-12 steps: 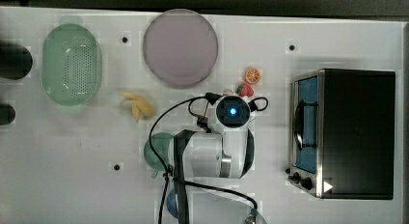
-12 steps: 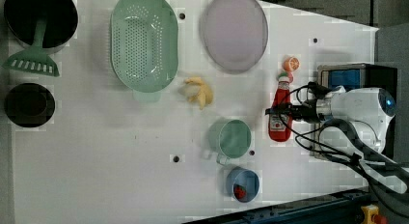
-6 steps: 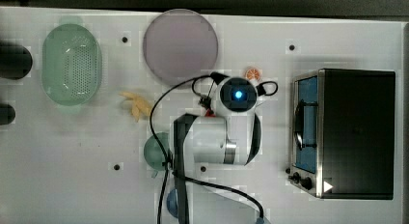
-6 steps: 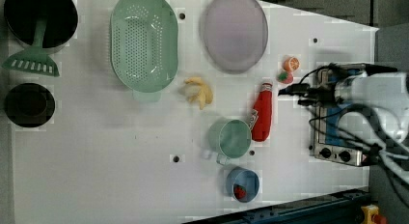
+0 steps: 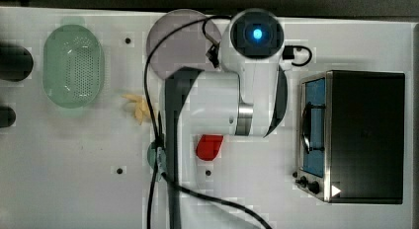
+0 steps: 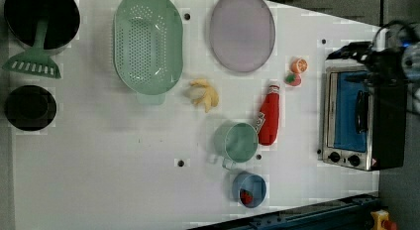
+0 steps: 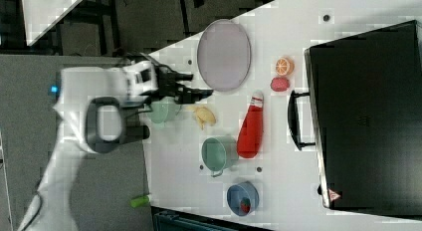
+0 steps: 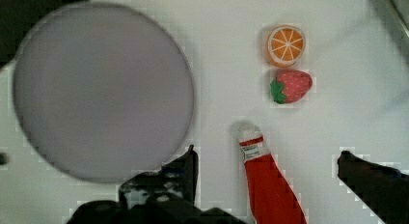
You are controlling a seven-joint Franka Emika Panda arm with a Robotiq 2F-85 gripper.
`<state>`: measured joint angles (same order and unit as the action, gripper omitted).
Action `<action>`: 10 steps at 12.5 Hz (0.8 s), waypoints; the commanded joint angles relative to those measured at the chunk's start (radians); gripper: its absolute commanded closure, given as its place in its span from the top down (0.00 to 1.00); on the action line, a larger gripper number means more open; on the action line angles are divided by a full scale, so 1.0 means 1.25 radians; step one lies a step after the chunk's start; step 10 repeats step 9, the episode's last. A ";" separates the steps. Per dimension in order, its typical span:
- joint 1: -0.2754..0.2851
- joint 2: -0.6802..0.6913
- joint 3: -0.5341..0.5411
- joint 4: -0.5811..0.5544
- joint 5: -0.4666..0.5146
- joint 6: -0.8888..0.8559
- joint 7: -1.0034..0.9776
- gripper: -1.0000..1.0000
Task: Pick ketchup from plate and place it on table.
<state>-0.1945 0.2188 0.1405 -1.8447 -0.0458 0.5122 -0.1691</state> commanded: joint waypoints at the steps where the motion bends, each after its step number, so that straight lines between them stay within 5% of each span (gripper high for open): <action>1: 0.015 -0.040 0.026 0.135 0.001 -0.140 0.115 1.00; 6: 0.014 -0.041 0.026 0.294 -0.002 -0.355 0.115 1.00; 10: 0.014 -0.041 0.025 0.331 -0.002 -0.429 0.115 1.00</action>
